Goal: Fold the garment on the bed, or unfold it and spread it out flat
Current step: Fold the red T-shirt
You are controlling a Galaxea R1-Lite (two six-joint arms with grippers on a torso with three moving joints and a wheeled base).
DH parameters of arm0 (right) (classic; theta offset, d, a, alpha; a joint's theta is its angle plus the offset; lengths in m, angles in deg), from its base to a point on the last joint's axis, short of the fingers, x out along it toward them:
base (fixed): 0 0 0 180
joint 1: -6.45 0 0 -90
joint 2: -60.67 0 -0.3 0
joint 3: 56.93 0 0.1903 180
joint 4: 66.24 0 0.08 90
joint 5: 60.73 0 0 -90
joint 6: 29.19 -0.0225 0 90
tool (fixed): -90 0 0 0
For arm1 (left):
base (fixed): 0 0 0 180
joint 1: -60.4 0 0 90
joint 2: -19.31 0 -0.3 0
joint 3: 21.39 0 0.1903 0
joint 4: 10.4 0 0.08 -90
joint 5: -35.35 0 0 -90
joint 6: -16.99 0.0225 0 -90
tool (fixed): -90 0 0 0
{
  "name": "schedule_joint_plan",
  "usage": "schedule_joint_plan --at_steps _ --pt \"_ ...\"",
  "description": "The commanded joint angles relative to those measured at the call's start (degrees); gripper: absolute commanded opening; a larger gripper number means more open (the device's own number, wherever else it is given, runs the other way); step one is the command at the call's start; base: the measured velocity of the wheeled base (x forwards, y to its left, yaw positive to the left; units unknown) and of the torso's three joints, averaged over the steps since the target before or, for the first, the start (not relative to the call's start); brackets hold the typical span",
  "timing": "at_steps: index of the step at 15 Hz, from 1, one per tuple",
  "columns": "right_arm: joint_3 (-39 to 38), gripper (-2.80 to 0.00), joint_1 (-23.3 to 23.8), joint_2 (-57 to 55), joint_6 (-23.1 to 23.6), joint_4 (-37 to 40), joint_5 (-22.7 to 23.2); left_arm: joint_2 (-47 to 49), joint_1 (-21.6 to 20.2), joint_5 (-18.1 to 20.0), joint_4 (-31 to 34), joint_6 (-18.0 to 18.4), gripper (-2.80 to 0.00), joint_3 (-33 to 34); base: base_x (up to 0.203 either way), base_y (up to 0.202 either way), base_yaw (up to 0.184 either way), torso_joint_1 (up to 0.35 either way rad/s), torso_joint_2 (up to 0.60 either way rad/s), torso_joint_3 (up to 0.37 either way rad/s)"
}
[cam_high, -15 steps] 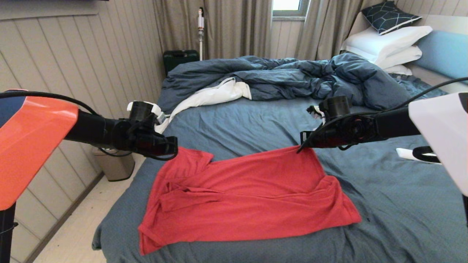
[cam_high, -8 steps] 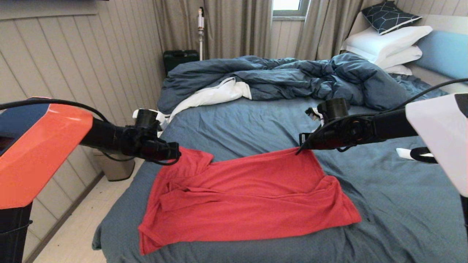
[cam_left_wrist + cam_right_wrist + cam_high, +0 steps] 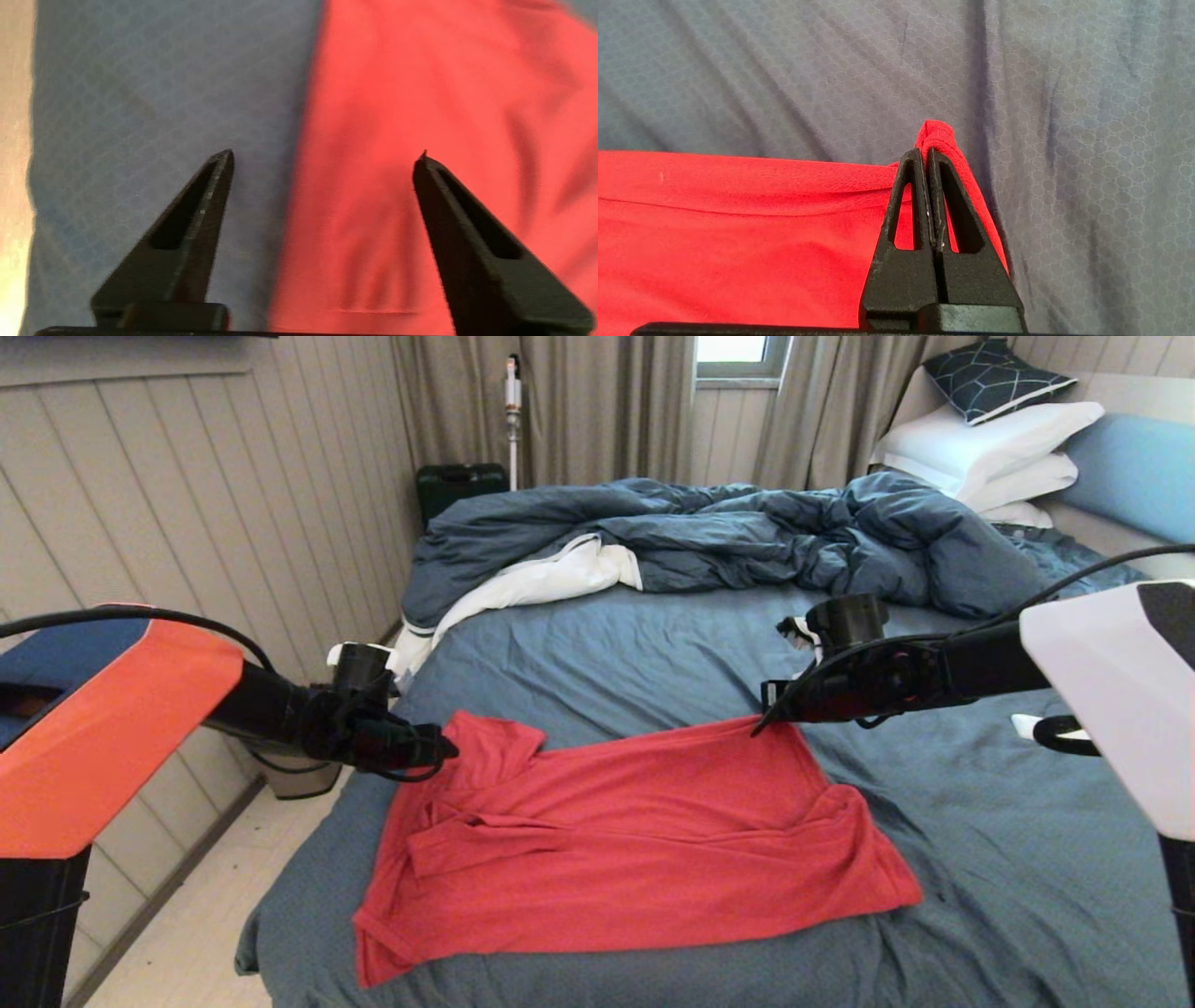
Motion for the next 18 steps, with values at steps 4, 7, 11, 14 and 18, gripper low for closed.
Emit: schedule_joint_plan --at_steps 4,7,11,14,18 --pt "0.3 -2.8 -0.1 -0.6 0.0 0.0 0.0 -0.4 0.0 0.3 -0.1 -0.2 -2.8 1.8 0.0 0.0 0.0 0.0 0.0 0.0" --pt "0.3 -2.8 -0.1 -0.7 0.0 0.0 0.0 -0.7 0.1 0.5 -0.3 -0.3 -2.8 2.2 0.0 0.0 0.0 0.0 0.0 0.0" --pt "0.3 -2.8 -0.1 -0.4 0.0 0.0 0.0 -4.5 0.7 0.2 -1.7 -0.3 -2.8 3.2 0.0 0.0 0.0 0.0 0.0 0.0" --pt "0.3 -2.8 -0.1 0.8 0.0 0.0 -0.1 -7.8 0.6 -0.1 -7.6 0.0 -2.8 4.2 0.0 0.0 0.0 0.0 0.0 0.0" --pt "-1.8 -2.8 -0.1 4.0 0.0 0.0 -0.1 -14.4 0.6 0.3 -8.2 0.0 -2.8 9.6 0.0 0.0 0.0 0.0 0.0 0.0"
